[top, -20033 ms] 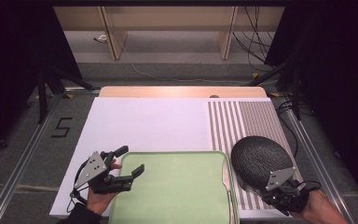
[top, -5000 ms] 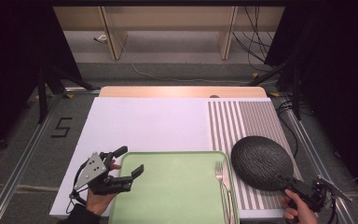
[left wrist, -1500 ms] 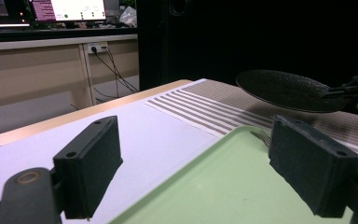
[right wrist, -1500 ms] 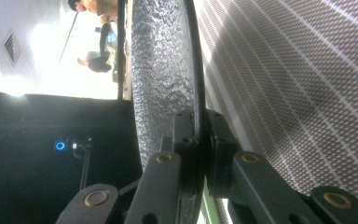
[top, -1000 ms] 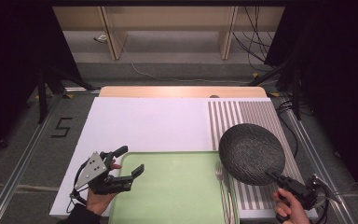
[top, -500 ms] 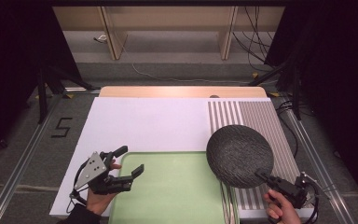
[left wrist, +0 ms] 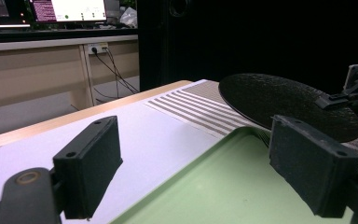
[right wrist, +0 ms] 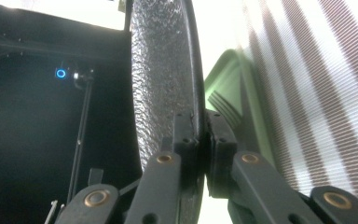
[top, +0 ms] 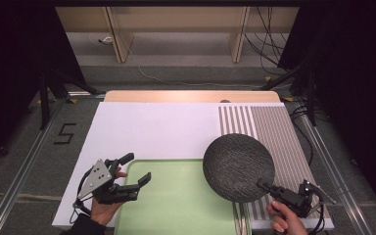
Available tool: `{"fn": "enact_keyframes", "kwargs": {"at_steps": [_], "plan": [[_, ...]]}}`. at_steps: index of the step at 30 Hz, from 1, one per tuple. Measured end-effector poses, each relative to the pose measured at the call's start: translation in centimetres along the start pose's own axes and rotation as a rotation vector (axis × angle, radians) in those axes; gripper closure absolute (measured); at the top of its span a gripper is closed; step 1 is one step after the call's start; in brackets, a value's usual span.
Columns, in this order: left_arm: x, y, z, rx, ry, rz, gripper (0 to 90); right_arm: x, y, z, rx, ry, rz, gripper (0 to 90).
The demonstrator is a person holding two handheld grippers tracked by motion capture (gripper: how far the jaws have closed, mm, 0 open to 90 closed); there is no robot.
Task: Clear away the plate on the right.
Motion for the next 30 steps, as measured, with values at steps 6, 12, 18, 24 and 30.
{"fn": "enact_keyframes", "kwargs": {"at_steps": [6,12,18,24,30], "plan": [[0.0,0.0,0.0,0.0,0.001,-0.001,16.7,0.9,-0.3,-1.0,-0.008,-0.044,0.008,85.3],[0.0,0.0,0.0,0.001,0.001,-0.002,16.7,2.1,-0.7,-2.2,-0.014,-0.087,0.015,85.3],[0.0,0.0,0.0,0.001,0.002,-0.002,16.7,3.0,-0.9,-3.2,-0.015,-0.13,0.026,85.3],[0.0,0.0,0.0,0.001,0.002,0.0,16.7,3.8,-1.0,-3.9,-0.009,-0.16,0.037,85.2],[0.0,0.0,0.0,0.002,0.001,-0.001,16.7,4.5,-1.0,-4.7,0.009,-0.189,0.038,85.1]]}}
Point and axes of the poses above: each handheld gripper's, and its own axes: z roughly backward along the jaws, x roughly out of its underside, y roughly to its right, the point moved 5 cm from there along -z, roughly forward along the jaws, and after that the axes turned 7 degrees about -y, right-handed, at the moved point
